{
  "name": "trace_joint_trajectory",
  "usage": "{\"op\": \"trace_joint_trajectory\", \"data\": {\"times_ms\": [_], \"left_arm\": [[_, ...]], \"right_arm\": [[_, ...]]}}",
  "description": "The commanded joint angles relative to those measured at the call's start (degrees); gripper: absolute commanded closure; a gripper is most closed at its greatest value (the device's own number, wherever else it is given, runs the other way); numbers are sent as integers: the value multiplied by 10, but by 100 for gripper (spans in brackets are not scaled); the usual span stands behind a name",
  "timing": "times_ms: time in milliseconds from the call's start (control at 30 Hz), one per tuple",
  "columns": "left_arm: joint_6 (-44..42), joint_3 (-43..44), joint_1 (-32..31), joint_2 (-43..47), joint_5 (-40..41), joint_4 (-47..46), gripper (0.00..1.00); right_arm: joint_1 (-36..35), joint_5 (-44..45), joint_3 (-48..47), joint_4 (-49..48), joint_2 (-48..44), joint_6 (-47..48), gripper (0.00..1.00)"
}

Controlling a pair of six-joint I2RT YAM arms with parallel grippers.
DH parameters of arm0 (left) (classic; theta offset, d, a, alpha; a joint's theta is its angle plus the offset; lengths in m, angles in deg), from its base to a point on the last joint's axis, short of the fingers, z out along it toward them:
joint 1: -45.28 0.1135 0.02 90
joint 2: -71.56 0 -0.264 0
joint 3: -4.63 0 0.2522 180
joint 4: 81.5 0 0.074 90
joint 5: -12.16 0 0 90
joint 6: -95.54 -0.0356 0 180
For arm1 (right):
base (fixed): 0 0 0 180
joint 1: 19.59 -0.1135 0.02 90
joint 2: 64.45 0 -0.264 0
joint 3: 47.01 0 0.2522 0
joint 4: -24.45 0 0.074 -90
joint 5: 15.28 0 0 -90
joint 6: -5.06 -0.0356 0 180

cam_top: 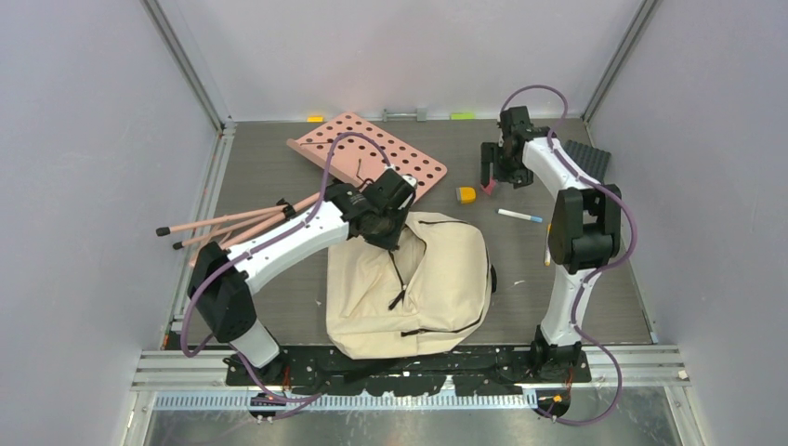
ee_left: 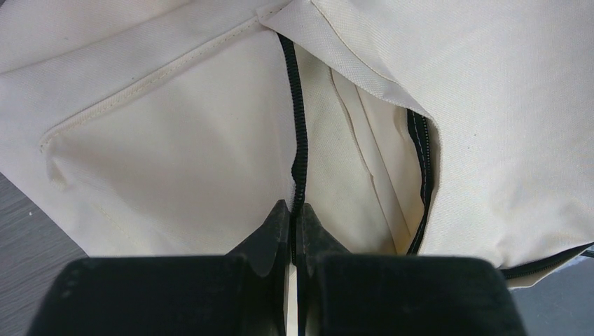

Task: Pack the student bag
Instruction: Pick up the stationery from the center of the board.

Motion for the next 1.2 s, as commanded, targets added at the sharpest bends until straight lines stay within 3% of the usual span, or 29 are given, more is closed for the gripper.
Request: {"op": "trace_joint_trajectory", "data": {"times_ms": [0, 333, 700, 833, 933, 1000, 1167], "left_arm": [[1, 7, 3, 2, -8, -40, 100], [-2, 18, 3, -3, 12, -12, 100], [-2, 20, 3, -5, 17, -11, 100], [-2, 19, 3, -4, 19, -11, 100], [-3, 20, 4, -5, 24, -10, 100], [-2, 25, 6, -8, 29, -14, 100], [-3, 42, 13, -12, 27, -15, 100]], "right_arm": [[3, 1, -62, 2, 45, 53, 21], [4, -36, -152, 15, 123, 39, 38], [4, -37, -156, 21, 149, 35, 52], [4, -37, -154, 21, 147, 33, 68], [4, -13, -156, 22, 136, 24, 89], [4, 14, -158, 22, 119, 17, 98], [4, 30, -180, 43, 70, -8, 99]]}}
